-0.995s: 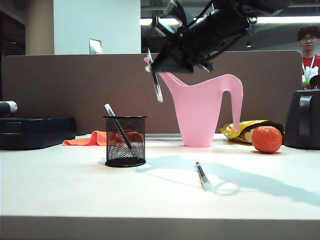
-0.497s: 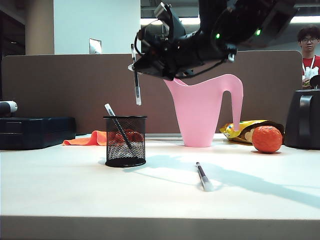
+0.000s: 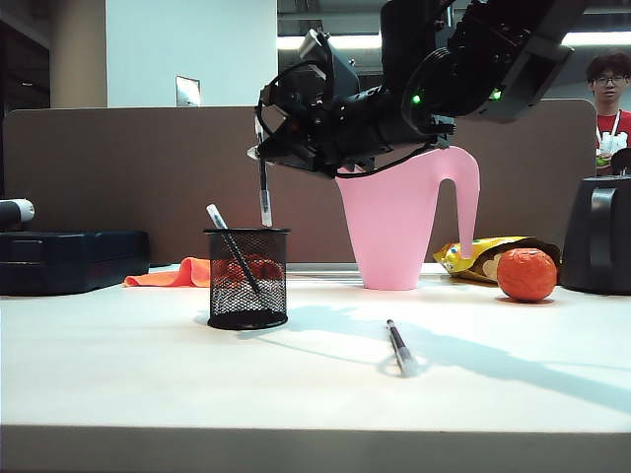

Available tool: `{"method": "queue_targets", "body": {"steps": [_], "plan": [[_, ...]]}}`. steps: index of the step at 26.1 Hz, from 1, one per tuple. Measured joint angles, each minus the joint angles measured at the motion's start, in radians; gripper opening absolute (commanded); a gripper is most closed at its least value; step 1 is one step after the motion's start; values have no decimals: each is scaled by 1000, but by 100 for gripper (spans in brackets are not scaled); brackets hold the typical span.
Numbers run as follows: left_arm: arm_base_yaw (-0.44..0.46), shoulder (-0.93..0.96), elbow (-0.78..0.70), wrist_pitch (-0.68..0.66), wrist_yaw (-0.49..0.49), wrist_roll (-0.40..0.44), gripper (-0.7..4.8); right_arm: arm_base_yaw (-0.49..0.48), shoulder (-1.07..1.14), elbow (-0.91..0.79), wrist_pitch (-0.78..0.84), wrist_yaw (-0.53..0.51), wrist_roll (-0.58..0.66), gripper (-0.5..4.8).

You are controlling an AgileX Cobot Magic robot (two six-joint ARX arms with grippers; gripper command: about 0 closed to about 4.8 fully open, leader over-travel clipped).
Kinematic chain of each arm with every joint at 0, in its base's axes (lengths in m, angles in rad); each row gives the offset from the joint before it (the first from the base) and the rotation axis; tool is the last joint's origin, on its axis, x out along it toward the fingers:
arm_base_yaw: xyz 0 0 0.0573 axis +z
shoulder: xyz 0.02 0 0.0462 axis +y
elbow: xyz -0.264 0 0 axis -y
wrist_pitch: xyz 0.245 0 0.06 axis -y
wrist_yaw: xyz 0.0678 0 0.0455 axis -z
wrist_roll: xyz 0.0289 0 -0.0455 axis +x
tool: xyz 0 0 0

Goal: Pick up a few water-based pens and put them in the pen basket.

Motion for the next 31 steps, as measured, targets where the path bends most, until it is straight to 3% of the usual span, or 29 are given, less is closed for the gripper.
{"method": "queue_targets", "body": {"steps": [5, 12, 13, 15, 23, 28, 31], "plan": [[0, 0, 0, -1, 95, 0, -5, 0, 0, 0, -18, 23, 0, 43], [0, 0, 0, -32, 129, 0, -5, 0, 2, 0, -24, 49, -1, 43], [0, 0, 0, -32, 129, 0, -5, 0, -5, -2, -36, 48, -1, -13], [0, 0, 0, -32, 133, 0, -5, 0, -43, -3, -86, 48, 0, -6], [0, 0, 0, -32, 133, 0, -5, -27, -232, -1, -489, 146, -7, -6], [0, 0, 0, -33, 134, 0, -5, -46, -343, -1, -878, 183, -6, -6], [0, 0, 0, -33, 134, 0, -5, -39, -359, 0, -1032, 223, -3, -6]]}}
